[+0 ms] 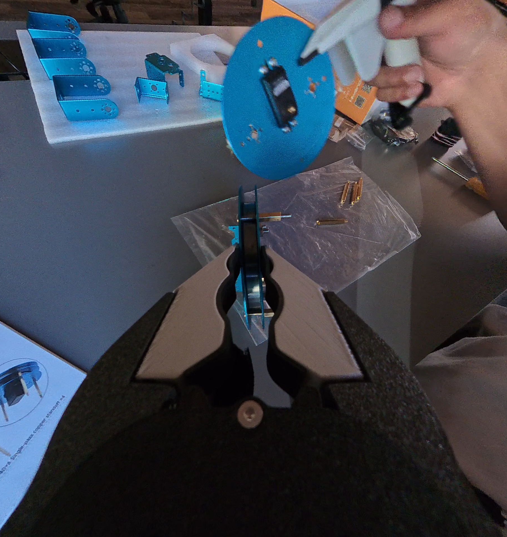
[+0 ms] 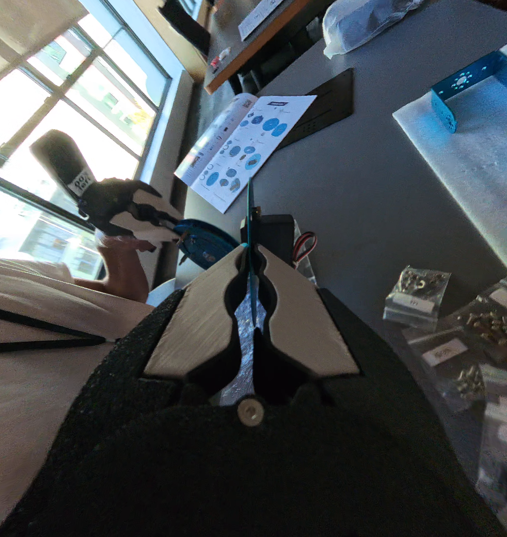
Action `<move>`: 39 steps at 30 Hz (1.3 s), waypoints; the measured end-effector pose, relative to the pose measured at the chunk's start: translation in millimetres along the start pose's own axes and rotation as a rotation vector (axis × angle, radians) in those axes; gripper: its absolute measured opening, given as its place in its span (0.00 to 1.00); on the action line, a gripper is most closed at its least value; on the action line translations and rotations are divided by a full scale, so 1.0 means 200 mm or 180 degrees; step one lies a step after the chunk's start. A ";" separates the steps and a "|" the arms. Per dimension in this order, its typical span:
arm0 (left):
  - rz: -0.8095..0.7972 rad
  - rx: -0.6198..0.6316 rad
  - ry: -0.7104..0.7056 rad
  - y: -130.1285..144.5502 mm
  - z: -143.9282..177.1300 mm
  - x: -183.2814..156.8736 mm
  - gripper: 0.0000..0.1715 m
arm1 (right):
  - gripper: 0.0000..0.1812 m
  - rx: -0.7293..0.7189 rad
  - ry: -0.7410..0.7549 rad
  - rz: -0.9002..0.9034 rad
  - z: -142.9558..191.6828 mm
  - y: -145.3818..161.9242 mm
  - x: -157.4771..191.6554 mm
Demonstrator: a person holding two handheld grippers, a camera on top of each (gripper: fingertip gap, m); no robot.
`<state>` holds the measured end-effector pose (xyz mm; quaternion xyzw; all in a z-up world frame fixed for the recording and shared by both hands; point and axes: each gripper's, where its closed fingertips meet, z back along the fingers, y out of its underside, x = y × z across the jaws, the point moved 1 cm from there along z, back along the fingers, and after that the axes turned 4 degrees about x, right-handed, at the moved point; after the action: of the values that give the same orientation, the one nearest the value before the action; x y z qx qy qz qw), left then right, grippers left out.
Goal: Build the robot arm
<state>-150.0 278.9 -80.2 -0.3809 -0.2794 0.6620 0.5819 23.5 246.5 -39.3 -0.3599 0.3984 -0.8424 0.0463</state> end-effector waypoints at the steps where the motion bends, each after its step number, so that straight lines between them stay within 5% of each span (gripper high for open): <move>1: 0.0005 -0.0016 -0.0020 0.00 0.00 0.00 0.07 | 0.00 -0.0056 0.0160 0.0064 0.01 0.03 0.05; 6: -0.0002 -0.0064 -0.0076 0.00 0.00 -0.02 0.07 | 0.00 -0.0255 0.1212 0.0350 0.07 0.20 0.18; 14: -0.0077 -0.0016 -0.0110 -0.01 -0.01 -0.05 0.07 | 0.00 -0.0101 0.2142 0.0698 -0.08 0.28 0.25; 23: -0.0131 -0.0022 -0.0126 0.00 -0.01 -0.07 0.07 | 0.00 -0.0030 0.2306 0.0498 -0.21 0.36 0.27; 39: -0.0129 -0.0141 -0.0004 0.01 -0.01 -0.07 0.07 | 0.00 -0.0302 0.2083 0.0449 -0.14 0.37 0.27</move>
<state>-149.6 264.4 -79.5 -0.3875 -0.3020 0.6440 0.5865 -48.6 194.2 -72.6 -0.0436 0.4549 -0.8885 -0.0427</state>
